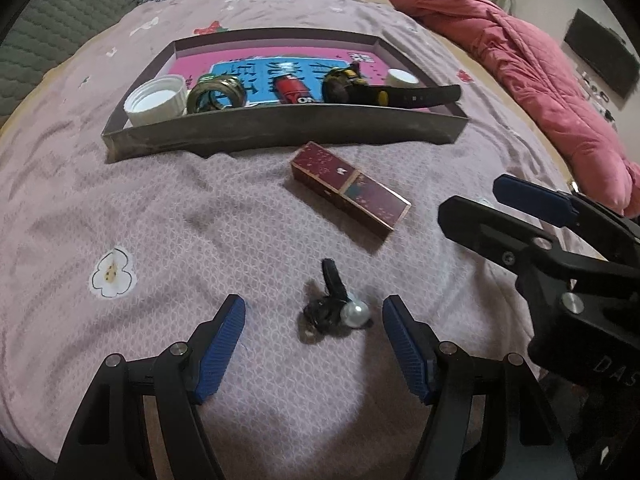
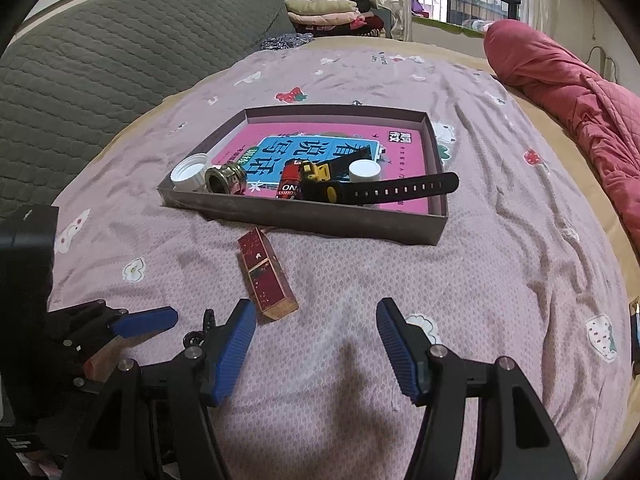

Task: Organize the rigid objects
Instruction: 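Move left tool to black pearl earring while right tool approaches maroon lipstick box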

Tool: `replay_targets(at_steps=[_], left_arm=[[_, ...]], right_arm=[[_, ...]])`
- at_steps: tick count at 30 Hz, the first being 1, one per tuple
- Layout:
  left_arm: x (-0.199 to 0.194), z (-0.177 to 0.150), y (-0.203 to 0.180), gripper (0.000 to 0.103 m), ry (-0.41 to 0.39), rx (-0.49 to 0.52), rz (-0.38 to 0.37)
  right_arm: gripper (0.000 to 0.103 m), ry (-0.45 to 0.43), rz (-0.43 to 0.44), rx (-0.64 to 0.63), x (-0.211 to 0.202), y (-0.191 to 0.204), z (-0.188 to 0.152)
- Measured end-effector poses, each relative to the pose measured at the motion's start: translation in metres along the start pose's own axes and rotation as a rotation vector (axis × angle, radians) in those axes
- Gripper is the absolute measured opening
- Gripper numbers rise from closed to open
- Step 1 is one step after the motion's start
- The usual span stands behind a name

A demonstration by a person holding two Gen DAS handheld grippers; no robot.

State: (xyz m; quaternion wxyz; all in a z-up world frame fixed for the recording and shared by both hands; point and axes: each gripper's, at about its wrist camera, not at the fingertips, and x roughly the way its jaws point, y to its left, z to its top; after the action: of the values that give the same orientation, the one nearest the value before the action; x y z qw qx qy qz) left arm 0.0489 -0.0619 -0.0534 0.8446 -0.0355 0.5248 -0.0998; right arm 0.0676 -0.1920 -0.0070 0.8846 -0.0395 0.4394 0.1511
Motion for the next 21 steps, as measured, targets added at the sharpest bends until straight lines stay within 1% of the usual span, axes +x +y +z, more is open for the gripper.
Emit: replay_targets(at_steps=[4,8,11,15,21], left_arm=[[0.002,0.001,0.004,0.073,0.005,-0.008,0.014],[0.0,-0.001,0.008,0.072,0.005,0.007,0.029],[0.001,-0.002,0.011,0.064,0.016,0.014,0.036],[0.0,-0.002,0.015,0.057,0.02,0.014,0.028],[-0.001,-0.002,0.021,0.054,0.024,0.02,0.0]], right_arm=[[0.062,0.005,-0.002,-0.004,0.007,0.001,0.004],[0.062,0.006,0.001,-0.01,0.012,0.005,0.009],[0.062,0.013,-0.004,-0.032,0.018,0.012,0.012],[0.062,0.037,0.0,-0.046,0.03,0.018,0.016],[0.062,0.062,-0.013,-0.091,0.047,0.028,0.022]])
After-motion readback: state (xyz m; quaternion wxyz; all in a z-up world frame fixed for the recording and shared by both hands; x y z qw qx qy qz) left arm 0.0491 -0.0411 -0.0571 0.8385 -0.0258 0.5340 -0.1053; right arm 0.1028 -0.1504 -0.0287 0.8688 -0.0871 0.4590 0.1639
